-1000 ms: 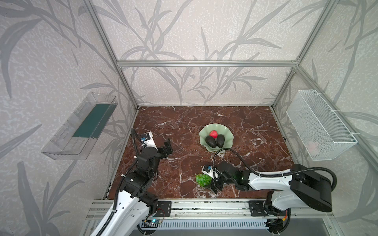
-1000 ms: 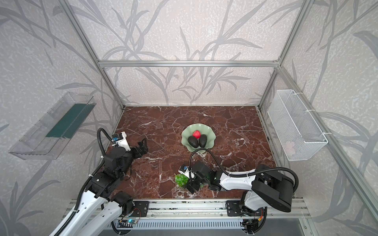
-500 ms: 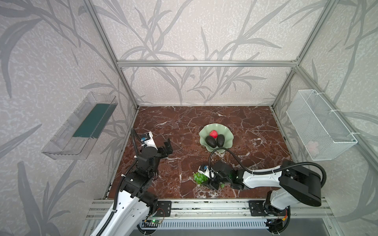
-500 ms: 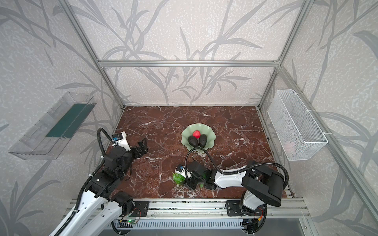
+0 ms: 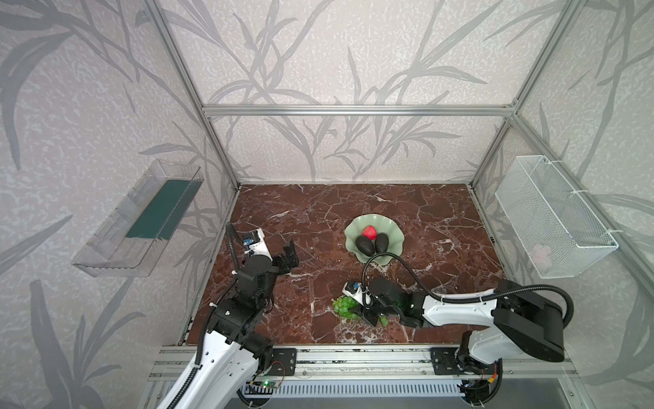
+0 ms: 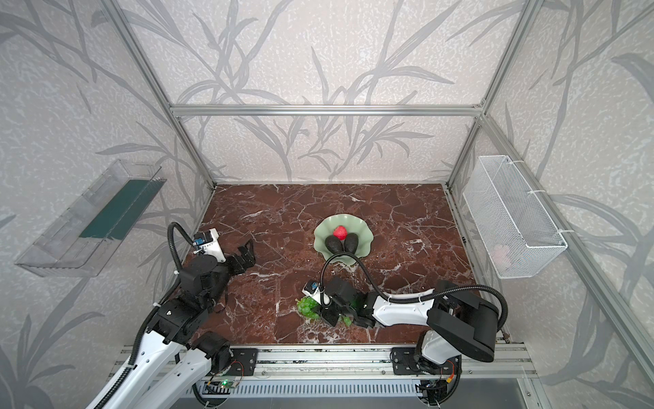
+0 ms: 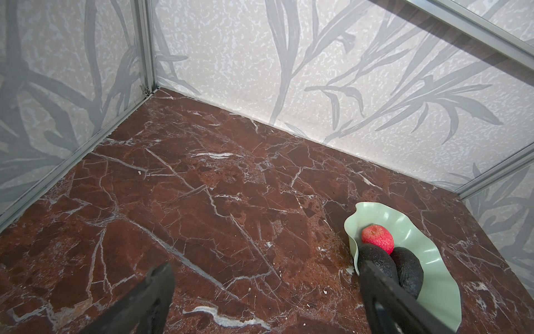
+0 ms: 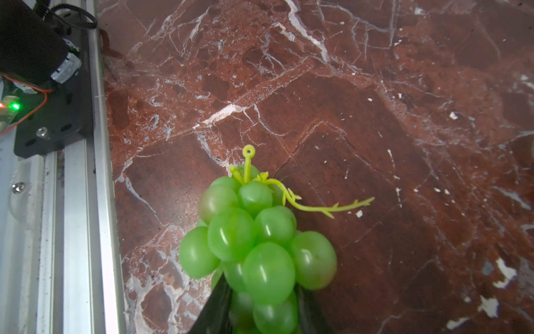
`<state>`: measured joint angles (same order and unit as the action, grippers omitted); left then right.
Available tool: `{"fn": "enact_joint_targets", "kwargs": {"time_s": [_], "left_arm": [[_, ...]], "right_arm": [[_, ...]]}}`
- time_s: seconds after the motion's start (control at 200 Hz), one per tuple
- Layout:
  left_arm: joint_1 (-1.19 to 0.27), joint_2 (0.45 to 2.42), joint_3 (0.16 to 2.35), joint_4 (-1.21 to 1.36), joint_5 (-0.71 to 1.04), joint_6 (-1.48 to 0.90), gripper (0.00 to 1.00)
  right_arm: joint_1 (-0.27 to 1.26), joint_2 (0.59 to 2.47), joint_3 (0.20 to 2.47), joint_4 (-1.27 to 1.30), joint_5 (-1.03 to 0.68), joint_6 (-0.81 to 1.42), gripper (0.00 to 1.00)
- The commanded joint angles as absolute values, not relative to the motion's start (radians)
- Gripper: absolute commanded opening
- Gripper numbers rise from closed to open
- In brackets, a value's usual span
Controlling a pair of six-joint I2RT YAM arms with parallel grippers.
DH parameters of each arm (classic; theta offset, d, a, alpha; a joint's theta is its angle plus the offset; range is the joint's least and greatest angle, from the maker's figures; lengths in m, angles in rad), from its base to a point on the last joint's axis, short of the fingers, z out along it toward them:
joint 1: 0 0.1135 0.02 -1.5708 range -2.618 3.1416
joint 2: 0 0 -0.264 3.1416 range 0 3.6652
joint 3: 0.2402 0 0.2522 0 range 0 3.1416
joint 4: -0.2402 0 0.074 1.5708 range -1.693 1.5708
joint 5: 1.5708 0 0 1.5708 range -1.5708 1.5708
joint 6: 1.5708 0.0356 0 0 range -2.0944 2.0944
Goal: Place and organize the fake fruits in the fruit bowl
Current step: 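Move the right gripper to the green grapes and grasp the bunch, then carry the grapes with the right gripper into the bowl and release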
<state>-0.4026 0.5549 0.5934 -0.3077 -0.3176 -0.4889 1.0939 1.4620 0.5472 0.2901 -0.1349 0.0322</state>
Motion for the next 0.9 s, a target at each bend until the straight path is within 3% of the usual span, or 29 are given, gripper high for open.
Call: {"fn": "enact_joint_targets", "kwargs": {"time_s": [0.0,0.415,0.67,0.895], "left_arm": [[-0.396,0.545,0.583,-0.314,-0.34,-0.488,0.99],[-0.396,0.532,0.577,-0.313,-0.342,-0.492,0.99],[-0.396,0.531,0.577,-0.309,-0.337,-0.493,0.99],[-0.396,0.527,0.58,-0.311,-0.342,-0.492,0.99]], "right_arm": [[1.1,1.407,0.613,0.221,-0.109,0.061,0.2],[1.032,1.26,0.798,-0.04,-0.03,0.131,0.16],[0.779,1.248,0.934,-0.13,-0.063,0.158,0.17],[0.615,1.362,1.021,-0.117,-0.083,0.124,0.18]]}}
